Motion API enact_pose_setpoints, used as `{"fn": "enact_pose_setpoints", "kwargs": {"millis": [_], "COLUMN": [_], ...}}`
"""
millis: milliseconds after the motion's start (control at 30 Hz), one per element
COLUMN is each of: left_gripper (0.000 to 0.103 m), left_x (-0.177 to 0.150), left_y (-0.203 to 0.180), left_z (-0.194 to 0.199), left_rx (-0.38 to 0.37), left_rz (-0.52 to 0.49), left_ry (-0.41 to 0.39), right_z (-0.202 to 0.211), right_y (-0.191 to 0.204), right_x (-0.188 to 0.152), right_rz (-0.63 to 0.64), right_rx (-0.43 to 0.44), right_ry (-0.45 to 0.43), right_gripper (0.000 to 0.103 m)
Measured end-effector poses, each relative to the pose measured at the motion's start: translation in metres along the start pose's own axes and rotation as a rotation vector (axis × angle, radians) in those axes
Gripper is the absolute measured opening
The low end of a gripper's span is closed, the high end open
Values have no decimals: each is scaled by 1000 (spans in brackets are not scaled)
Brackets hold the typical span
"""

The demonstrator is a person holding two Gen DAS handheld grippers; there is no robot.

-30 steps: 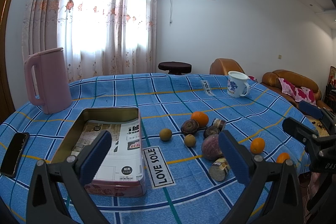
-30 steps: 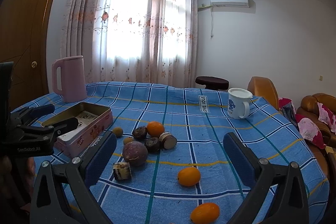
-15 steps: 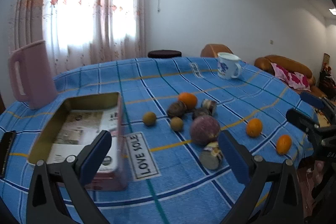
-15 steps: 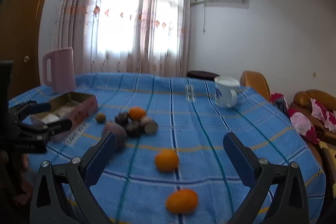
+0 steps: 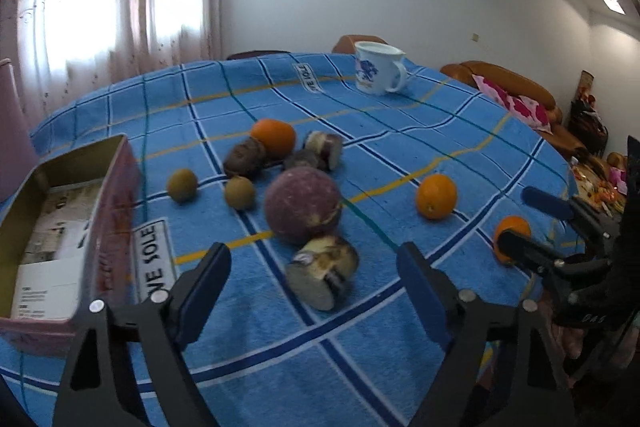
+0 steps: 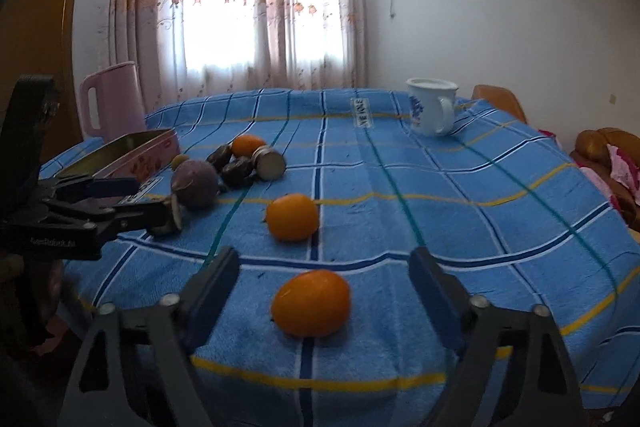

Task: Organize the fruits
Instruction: 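Grasp the small labeled can with the left tool while the right tool grasps an orange, then carry the can and the orange over the open tin box with both tools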

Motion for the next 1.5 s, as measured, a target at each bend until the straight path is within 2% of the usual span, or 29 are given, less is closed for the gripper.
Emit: {"fn": "enact_pose_setpoints", "kwargs": {"millis": [100,167,200,233,267,300,367,433,733,867,1200,1500], "left_gripper": [81,78,73,71,67,64,50,44,43,43,43,43], "left_x": [1,1,0,0,-1,-1,-3,-3,-5,-2,12,18], "left_y": [-2,-3,-2,-2,-1,-1,1,3,10,10,25,59], "left_z": [-5,-10,-13,-16,-16,-18,-20,-18,-10,2,38,63], "left_rx": [-5,-20,-32,-42,-47,-52,-62,-72,-99,-77,49,176], "left_rz": [-4,0,10,16,16,14,26,36,58,42,17,45], "left_ry": [22,38,51,64,70,75,84,80,52,11,-106,-162], "right_z": [-3,-8,-11,-13,-14,-15,-14,-14,-7,-3,7,5], "right_y": [-1,-2,-2,-2,-1,0,1,2,7,15,61,102], "right_x": [-3,-5,-6,-8,-8,-9,-10,-10,-4,4,49,88], "right_rz": [-5,-9,-10,-13,-15,-14,-1,-1,1,11,95,165], "right_rx": [17,34,47,65,75,80,74,76,99,126,232,314], "right_ry": [13,36,49,61,66,67,57,53,15,-8,-113,-171], "right_gripper": [77,63,59,49,43,43,43,43,42,42,42,42]}}
Point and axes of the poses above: each gripper's, at about its wrist camera, not at the fingertips, and z roughly against the way its jaws point, y to its left, x to its top, the point moved 1 cm from there along -z, roughly the way its jaws point, and after that the axes turned 11 degrees about -x, right-handed, at the moved point
